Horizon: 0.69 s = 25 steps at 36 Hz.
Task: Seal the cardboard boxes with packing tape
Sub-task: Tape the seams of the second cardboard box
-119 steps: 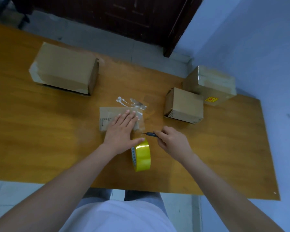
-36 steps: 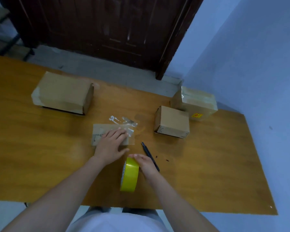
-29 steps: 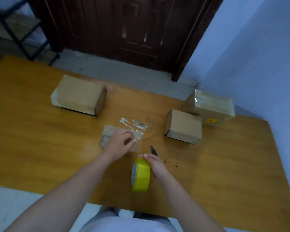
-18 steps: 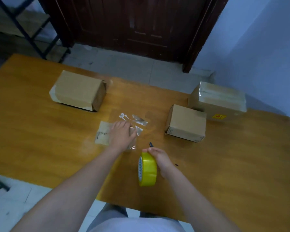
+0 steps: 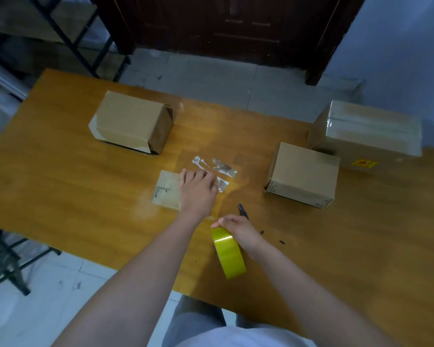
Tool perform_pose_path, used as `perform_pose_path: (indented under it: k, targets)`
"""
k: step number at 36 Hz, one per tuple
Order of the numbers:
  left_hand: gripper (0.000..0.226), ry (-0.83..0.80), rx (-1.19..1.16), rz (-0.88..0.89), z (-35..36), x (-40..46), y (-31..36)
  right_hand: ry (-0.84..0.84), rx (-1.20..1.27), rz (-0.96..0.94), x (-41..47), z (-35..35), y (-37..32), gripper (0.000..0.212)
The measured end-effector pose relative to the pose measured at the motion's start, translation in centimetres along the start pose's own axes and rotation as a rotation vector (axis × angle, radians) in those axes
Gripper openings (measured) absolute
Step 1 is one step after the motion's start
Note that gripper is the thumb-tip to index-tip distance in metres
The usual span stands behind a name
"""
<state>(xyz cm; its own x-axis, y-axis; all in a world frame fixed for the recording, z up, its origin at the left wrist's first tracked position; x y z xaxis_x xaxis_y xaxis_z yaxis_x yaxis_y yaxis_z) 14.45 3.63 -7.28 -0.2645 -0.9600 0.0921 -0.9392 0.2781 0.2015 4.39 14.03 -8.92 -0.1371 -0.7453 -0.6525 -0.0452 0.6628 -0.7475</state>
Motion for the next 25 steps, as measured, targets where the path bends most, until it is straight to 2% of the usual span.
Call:
perform_pose_path:
  k: [3,10,25]
  targets:
    - [0.025,0.009,-0.019,0.022,0.0,0.1,-0.1,-0.024,0.008,0.014,0.2,0.2,0.1,0.030]
    - [0.017,-0.010,-0.072,0.044,0.2,0.2,-0.7,-0.067,0.009,0.046,-0.1,-0.2,-0.5,0.029]
    - [0.039,-0.046,0.099,0.206,0.0,0.5,0.0,-0.059,-0.005,0.043,-0.1,-0.6,-0.7,0.032]
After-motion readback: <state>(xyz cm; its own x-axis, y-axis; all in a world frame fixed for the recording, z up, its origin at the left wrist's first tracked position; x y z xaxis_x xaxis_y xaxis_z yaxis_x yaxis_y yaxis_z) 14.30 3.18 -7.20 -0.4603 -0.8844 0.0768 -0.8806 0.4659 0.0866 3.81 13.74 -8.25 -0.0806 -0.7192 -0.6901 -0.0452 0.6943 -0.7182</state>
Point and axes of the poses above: each hand's wrist, its own x-axis towards the middle knuckle, its own z-axis out of the palm, y = z × x, the point moved 3 cm from there along x, towards the middle knuckle, and after that the axes turned 14 degrees about y, right-handed, at the moved point
